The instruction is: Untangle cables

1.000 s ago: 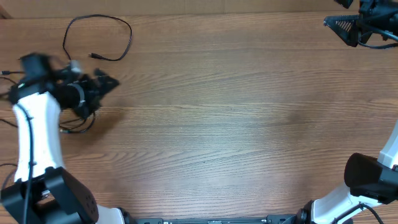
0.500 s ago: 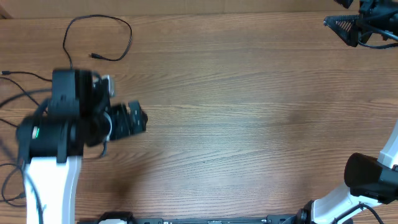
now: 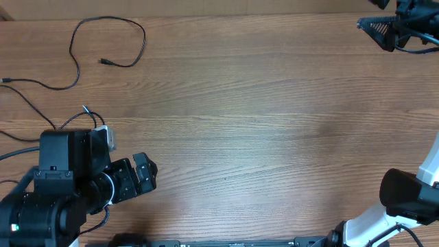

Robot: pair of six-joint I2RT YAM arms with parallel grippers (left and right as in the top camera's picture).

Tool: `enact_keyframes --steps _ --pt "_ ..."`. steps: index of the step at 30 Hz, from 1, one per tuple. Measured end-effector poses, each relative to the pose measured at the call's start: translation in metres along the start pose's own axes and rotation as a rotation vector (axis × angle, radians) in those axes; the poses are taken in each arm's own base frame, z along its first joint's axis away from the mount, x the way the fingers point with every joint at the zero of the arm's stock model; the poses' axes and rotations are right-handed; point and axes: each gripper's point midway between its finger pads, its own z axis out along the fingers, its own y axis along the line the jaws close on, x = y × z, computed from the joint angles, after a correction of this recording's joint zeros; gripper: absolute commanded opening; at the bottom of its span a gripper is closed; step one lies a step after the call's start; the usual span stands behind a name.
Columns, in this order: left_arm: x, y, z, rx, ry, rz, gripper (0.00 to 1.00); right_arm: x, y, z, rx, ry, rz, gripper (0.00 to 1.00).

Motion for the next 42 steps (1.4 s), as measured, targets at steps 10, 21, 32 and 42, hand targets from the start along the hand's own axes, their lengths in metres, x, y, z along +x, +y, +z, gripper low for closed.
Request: enact_keyframes --steps 10,21,32,42 --pt "0.001 0.001 0.002 -0.01 0.016 -0.005 1.0 0.0 0.0 0.0 0.0 0.0 0.0 1.0" --pt "0.0 -0.002 0.029 0.078 -0.168 0.202 0.99 0.0 0.0 0.0 0.0 0.0 0.0 1.0" --pt "-0.02 -0.006 0.058 0.219 -0.641 0.397 1.0 0.0 0.0 0.0 0.0 0.001 -0.001 1.0" --pt "-0.016 0.014 0.126 0.175 -0.651 0.454 1.0 0.0 0.0 0.0 0.0 0.0 0.0 1.0"
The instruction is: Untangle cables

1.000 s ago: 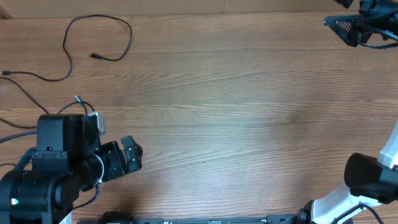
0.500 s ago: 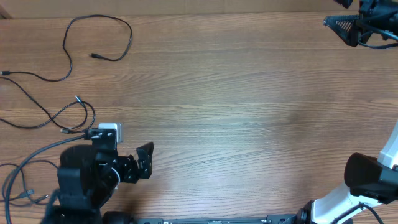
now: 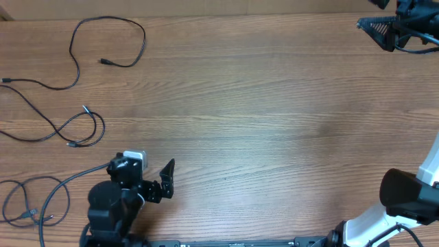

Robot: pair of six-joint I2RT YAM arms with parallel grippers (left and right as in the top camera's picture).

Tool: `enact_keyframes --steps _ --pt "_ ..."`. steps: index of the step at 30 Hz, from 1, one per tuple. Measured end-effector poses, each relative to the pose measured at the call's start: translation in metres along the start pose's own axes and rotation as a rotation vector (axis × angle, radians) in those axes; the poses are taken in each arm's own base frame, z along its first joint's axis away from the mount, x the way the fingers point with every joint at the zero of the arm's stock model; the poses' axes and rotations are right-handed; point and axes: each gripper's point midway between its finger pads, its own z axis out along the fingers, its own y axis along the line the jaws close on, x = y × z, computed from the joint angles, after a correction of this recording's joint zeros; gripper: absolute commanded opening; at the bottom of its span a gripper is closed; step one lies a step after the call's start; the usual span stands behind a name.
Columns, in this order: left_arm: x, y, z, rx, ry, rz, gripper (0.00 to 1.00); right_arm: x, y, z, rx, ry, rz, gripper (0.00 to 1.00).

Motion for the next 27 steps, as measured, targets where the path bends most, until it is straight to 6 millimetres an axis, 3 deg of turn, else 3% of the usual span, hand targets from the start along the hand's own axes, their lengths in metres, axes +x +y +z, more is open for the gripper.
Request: enact_keyframes --steps 3,20,27 --pt "0.003 0.007 0.007 -0.027 -0.051 0.01 1.0 0.0 0.0 0.0 0.0 0.0 0.0 1.0" --pt "-0.043 0.025 0.002 -0.133 -0.489 0.124 0.99 0.0 0.0 0.0 0.0 0.0 0.0 1.0" --pt "-0.016 0.035 0.02 -0.159 -0.428 0.133 1.0 0.0 0.0 0.0 0.0 0.0 0.0 1.0"
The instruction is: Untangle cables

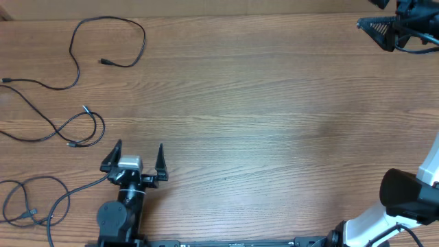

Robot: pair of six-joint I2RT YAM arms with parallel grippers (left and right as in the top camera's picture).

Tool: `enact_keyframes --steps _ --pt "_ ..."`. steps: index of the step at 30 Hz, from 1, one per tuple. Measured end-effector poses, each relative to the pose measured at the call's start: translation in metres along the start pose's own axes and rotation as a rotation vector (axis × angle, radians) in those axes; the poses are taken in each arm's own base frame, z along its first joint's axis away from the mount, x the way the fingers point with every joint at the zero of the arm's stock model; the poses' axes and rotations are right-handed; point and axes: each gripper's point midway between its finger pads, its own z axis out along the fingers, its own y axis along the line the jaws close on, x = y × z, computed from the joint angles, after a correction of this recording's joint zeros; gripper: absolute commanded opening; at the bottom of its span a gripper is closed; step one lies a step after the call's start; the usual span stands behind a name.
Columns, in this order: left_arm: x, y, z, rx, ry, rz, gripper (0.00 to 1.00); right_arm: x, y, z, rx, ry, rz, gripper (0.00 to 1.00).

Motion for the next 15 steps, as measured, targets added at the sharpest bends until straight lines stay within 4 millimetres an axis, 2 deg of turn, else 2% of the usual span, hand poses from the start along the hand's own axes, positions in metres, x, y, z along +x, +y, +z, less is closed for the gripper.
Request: enact_keyframes --steps 3,15 --pt "0.013 0.001 0.001 -0.005 0.04 0.02 1.0 0.0 0.0 0.0 0.0 0.0 0.0 1.0" --pt "0.012 0.021 0.0 -0.1 0.041 0.066 1.0 0.0 0.0 0.0 0.0 0.0 0.001 1.0"
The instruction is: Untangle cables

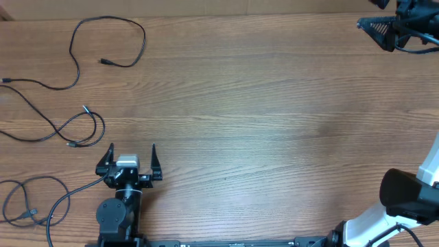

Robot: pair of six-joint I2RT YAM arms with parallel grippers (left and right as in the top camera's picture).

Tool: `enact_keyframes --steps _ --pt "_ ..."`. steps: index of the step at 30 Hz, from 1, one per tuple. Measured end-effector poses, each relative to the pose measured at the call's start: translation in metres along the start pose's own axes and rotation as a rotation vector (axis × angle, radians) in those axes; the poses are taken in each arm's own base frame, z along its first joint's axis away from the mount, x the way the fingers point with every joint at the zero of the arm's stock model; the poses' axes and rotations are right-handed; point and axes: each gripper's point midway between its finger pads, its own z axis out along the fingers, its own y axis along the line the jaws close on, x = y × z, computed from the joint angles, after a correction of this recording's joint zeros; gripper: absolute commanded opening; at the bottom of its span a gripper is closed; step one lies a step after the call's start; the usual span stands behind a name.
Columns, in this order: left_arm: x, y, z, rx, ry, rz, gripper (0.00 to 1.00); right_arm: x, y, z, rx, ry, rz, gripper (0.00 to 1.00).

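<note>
Three black cables lie apart at the table's left. The far cable [110,27] curls in a big loop at the top left. The middle cable [82,127] forms a small loop, both plugs showing. The near cable [27,199] coils at the lower left edge, and a strand runs from it toward my left wrist. My left gripper [132,152] points away from the front edge, open and empty, right of the middle cable's loop. My right gripper [376,30] hangs at the far right corner; how its jaws stand is unclear.
The right arm's base [408,195] fills the lower right corner. The wooden table [274,123] stretches between the two arms. The left arm's body [116,216] sits at the front edge.
My left gripper has shifted slightly to the left, still open and pointing away. The cables and the right arm have not moved.
At first the left arm reached over the table's left side, covering the near cable and part of the middle one. Then it stood back at the front edge, gripper turned sideways, all cables showing. Later the gripper pointed away, open, as now.
</note>
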Motion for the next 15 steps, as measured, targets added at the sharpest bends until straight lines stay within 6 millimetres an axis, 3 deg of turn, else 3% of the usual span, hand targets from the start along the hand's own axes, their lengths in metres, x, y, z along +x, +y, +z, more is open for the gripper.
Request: enact_keyframes --steps 15 --pt "0.0002 0.0032 0.0 -0.013 0.0 -0.103 1.0 -0.0001 0.0001 0.0 0.0 0.0 -0.001 1.0"
